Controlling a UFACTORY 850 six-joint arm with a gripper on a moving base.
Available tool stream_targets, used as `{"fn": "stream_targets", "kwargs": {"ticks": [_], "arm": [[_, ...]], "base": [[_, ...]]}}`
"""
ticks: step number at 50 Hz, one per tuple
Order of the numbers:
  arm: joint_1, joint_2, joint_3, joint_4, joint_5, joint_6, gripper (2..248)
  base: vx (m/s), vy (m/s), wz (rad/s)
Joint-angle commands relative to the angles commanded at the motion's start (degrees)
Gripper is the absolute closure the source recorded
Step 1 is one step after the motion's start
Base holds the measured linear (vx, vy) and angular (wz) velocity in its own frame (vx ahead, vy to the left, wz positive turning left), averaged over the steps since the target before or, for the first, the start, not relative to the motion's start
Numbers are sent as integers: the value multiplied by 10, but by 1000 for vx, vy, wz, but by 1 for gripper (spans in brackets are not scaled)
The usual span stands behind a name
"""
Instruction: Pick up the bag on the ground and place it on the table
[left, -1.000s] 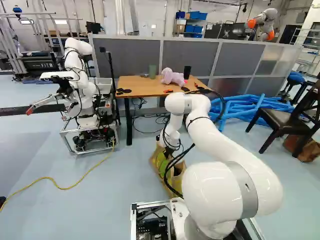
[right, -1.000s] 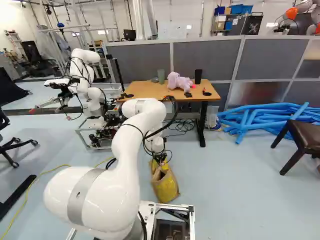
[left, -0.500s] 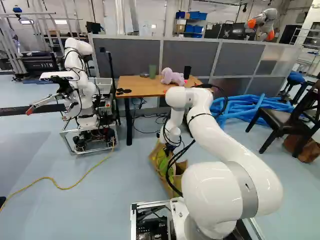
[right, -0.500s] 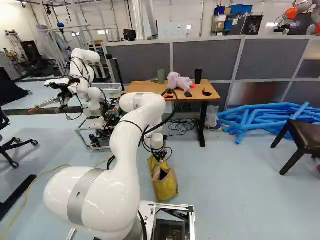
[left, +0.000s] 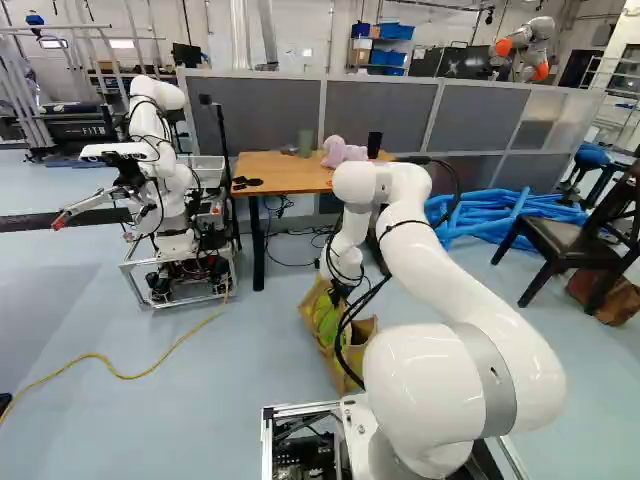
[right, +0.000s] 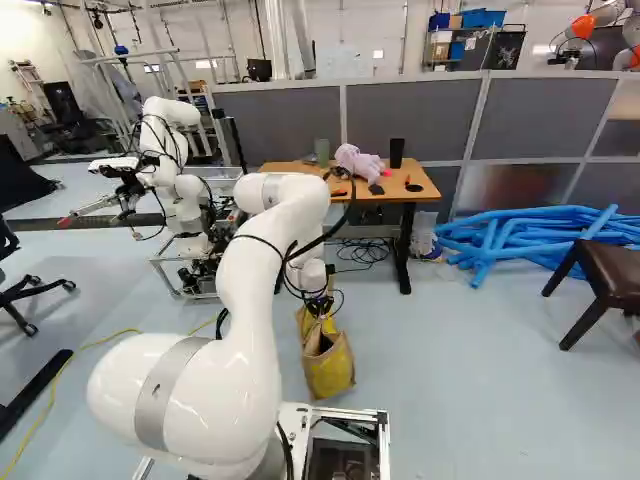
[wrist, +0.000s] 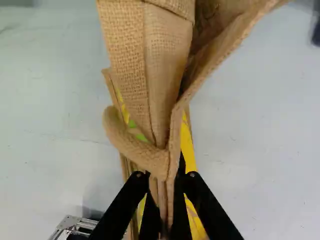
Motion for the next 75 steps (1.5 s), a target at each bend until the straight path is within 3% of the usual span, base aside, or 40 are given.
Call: {"fn": "stream_targets", "kwargs": {"ticks": [31,75], "arm": [[0,66,55,9,-5,0,228],[3,166,139,9,-61,0,228]], "base": [[0,0,0],[0,0,0]]}}
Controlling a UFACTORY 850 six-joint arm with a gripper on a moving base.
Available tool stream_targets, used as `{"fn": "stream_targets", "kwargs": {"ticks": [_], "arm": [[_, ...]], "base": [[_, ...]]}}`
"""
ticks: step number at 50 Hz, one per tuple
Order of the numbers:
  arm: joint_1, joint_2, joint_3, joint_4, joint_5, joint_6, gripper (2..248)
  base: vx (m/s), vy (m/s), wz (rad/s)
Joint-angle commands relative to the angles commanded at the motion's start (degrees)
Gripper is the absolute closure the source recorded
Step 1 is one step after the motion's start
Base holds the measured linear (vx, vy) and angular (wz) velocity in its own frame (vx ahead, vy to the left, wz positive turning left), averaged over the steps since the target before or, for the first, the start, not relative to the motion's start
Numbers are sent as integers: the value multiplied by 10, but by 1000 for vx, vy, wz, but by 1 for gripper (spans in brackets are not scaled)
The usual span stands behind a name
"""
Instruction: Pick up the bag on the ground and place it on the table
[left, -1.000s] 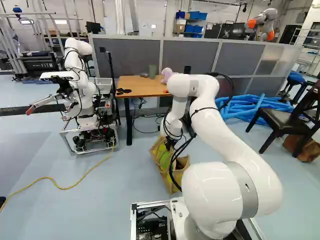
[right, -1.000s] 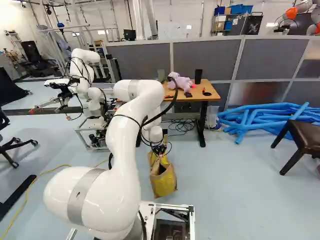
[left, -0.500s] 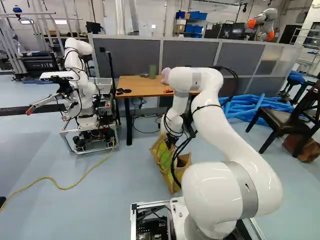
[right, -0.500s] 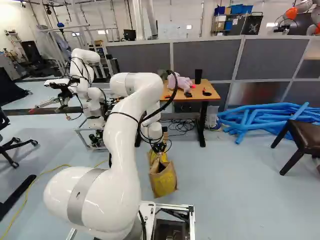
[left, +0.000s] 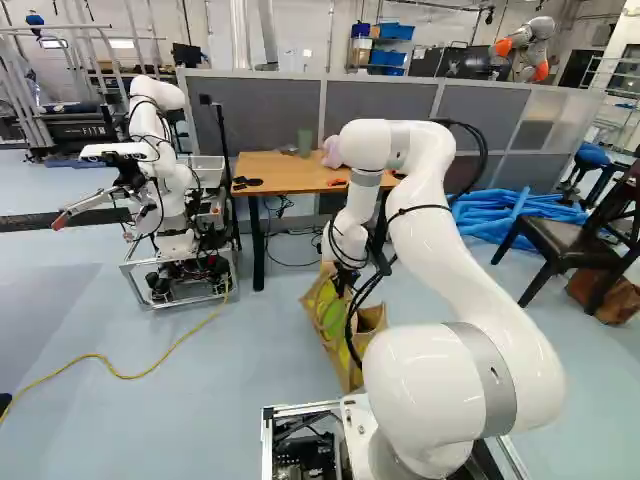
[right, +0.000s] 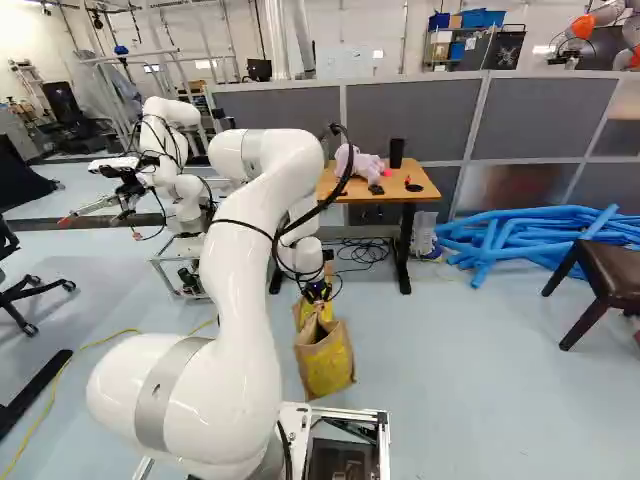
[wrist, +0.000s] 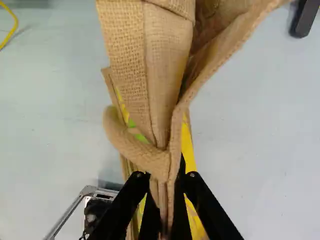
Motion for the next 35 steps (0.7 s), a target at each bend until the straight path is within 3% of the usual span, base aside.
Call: {"fn": "stream_targets", "kwargs": {"ticks": [35], "arm": [[9,94,94,0,-10,0,228]], "base": [[0,0,0]]}}
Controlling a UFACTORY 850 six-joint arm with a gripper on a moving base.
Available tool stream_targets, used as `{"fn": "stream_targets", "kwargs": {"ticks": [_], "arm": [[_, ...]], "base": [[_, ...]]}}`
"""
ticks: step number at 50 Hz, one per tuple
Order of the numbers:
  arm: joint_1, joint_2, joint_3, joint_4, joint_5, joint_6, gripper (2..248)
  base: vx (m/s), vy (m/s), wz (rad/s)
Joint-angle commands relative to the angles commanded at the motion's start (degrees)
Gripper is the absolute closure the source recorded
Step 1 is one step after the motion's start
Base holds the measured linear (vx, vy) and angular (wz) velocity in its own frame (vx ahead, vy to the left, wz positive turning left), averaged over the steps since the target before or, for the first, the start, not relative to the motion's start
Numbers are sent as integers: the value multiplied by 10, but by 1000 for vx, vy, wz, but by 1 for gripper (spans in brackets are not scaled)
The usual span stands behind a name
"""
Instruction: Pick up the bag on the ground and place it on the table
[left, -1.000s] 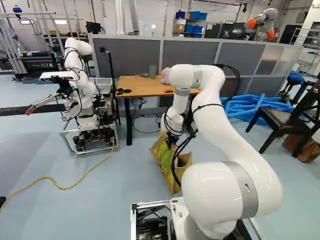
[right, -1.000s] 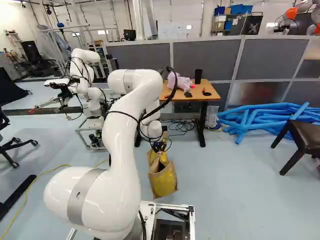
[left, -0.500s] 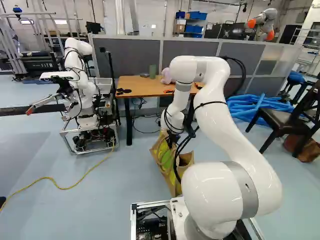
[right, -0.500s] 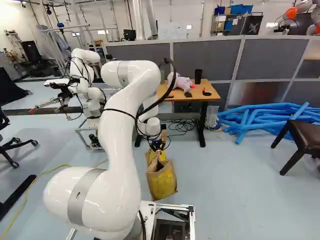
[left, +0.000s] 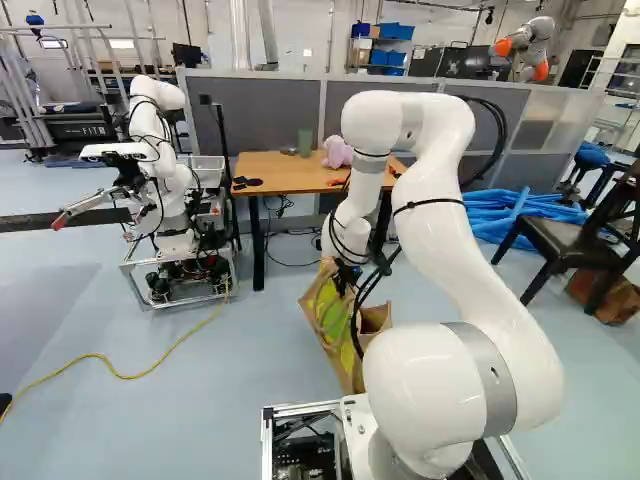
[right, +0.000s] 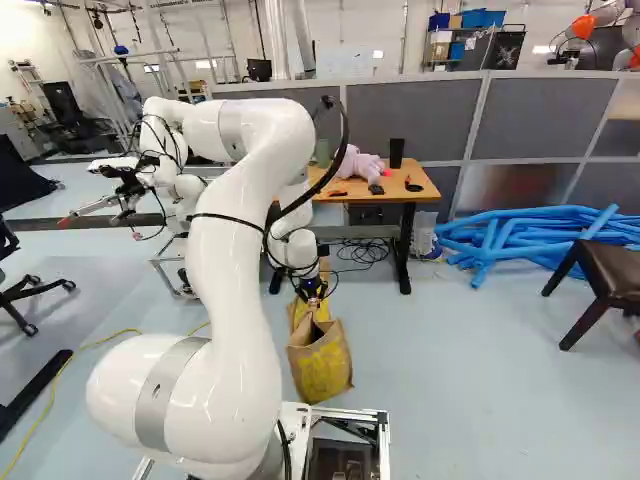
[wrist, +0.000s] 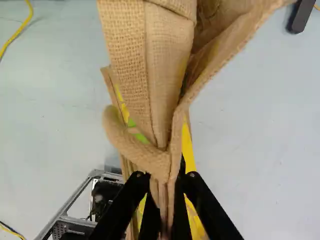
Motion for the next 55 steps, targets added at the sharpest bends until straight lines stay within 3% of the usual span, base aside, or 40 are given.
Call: {"fn": "stream_targets", "kwargs": {"ticks": [55], "arm": [[0,144,102,0,-39,0,228]], "base": [[0,0,0]]}}
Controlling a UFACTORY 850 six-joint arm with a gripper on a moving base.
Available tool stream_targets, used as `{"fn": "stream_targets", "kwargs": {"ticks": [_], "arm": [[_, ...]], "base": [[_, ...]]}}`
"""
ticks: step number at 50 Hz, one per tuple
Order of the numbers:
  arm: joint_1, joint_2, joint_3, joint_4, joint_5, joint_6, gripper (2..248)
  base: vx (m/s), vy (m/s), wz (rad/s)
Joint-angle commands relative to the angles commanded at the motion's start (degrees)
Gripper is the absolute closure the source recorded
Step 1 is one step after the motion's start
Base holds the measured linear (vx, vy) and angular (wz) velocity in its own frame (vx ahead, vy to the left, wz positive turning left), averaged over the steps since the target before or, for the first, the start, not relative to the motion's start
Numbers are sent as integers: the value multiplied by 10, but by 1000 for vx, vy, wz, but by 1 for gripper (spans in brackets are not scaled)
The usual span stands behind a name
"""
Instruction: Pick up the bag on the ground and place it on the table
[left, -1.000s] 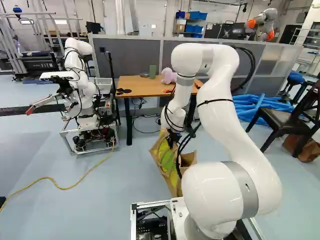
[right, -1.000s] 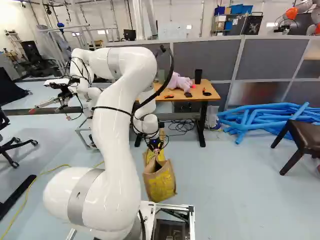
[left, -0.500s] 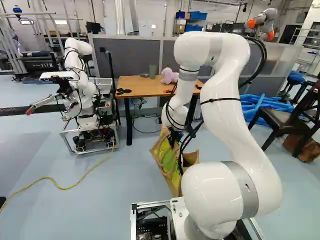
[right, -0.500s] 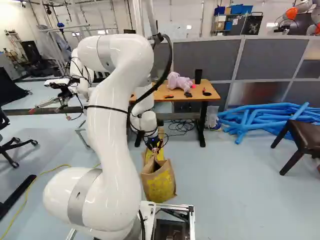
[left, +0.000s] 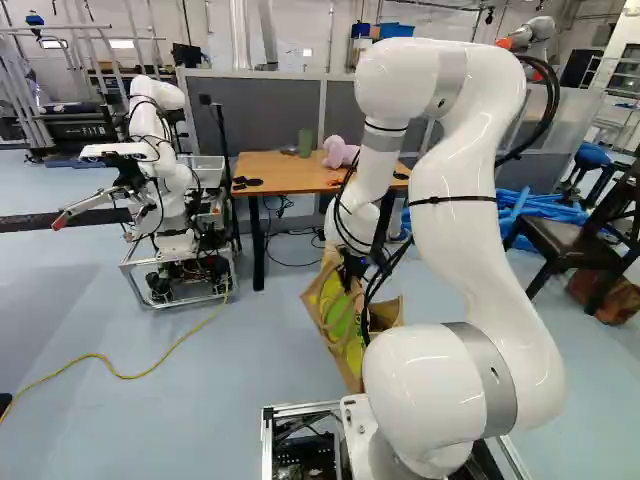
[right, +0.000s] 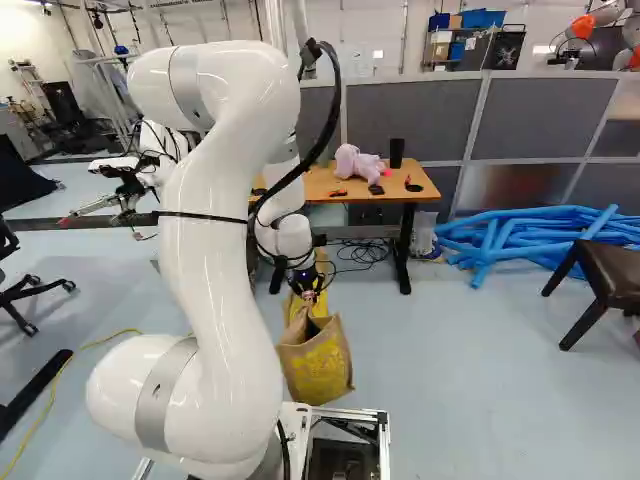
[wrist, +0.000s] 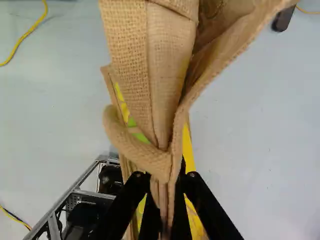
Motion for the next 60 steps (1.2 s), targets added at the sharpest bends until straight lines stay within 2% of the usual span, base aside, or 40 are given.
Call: {"fn": "stream_targets", "kwargs": {"ticks": [60], "arm": [[-1,158,73,0,-78,0,228]], "base": [[0,0,0]]}}
